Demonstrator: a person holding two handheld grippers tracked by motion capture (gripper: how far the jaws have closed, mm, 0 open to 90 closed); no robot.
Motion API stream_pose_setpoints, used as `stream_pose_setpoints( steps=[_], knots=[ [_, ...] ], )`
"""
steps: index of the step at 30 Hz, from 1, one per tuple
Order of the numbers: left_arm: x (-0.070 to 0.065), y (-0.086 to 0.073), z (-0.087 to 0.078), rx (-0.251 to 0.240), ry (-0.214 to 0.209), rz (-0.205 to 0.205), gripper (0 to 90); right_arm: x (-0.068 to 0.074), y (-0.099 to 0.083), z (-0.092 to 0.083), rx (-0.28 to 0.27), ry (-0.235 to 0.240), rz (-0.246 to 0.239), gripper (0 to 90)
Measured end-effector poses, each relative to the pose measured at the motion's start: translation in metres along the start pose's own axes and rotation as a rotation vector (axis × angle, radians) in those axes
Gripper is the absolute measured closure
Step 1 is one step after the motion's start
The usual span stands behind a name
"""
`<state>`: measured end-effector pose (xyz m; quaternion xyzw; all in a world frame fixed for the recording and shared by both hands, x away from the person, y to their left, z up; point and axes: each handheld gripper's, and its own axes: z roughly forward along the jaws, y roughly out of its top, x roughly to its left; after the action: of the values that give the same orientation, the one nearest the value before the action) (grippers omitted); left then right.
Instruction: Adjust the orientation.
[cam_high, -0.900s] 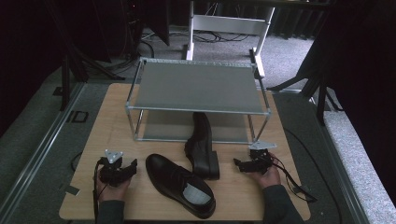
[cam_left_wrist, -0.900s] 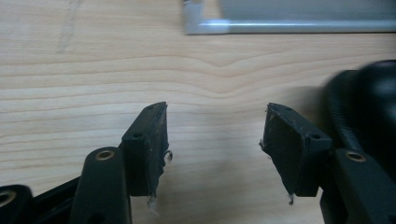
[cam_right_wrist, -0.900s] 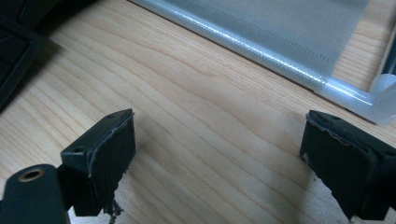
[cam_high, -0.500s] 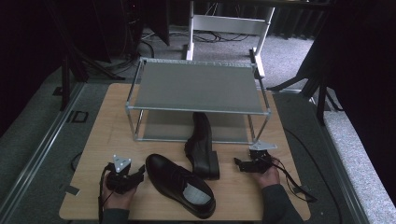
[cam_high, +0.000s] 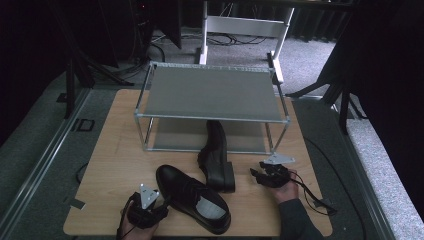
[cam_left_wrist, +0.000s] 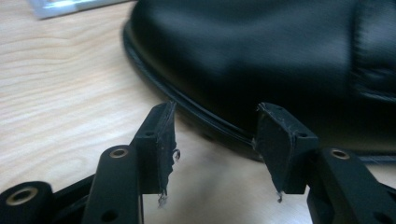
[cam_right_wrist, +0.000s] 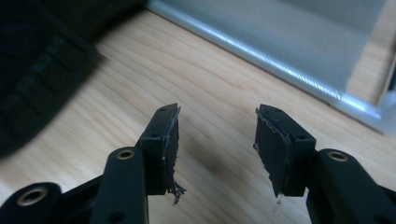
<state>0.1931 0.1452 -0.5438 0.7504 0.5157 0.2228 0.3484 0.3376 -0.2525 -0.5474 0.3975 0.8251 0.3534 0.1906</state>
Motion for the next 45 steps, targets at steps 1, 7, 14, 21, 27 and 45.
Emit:
stream_pose_setpoints(
  steps=[1, 7, 14, 21, 27, 45],
  knots=[
    [-0.002, -0.001, -0.001, 0.003, -0.010, 0.000, 48.9, 0.003, 0.002, -0.002, -0.010, 0.004, -0.007, 49.8],
    [-0.012, -0.007, -0.001, 0.021, -0.051, 0.022, 53.3, 0.019, 0.014, -0.015, -0.068, 0.028, -0.041, 52.1],
    [-0.012, -0.009, -0.001, 0.032, -0.075, 0.007, 54.4, 0.046, 0.036, -0.029, -0.145, 0.103, -0.088, 59.2],
    [-0.020, -0.013, 0.001, 0.062, -0.093, 0.031, 55.5, 0.064, 0.051, -0.028, -0.171, 0.136, -0.112, 64.2],
    [-0.017, -0.012, 0.002, 0.064, -0.112, 0.015, 54.4, 0.066, 0.054, -0.032, -0.209, 0.156, -0.083, 58.2],
    [-0.007, 0.006, 0.021, 0.084, -0.092, 0.010, 54.7, 0.062, 0.050, -0.026, -0.178, 0.212, -0.062, 63.3]
  ],
)
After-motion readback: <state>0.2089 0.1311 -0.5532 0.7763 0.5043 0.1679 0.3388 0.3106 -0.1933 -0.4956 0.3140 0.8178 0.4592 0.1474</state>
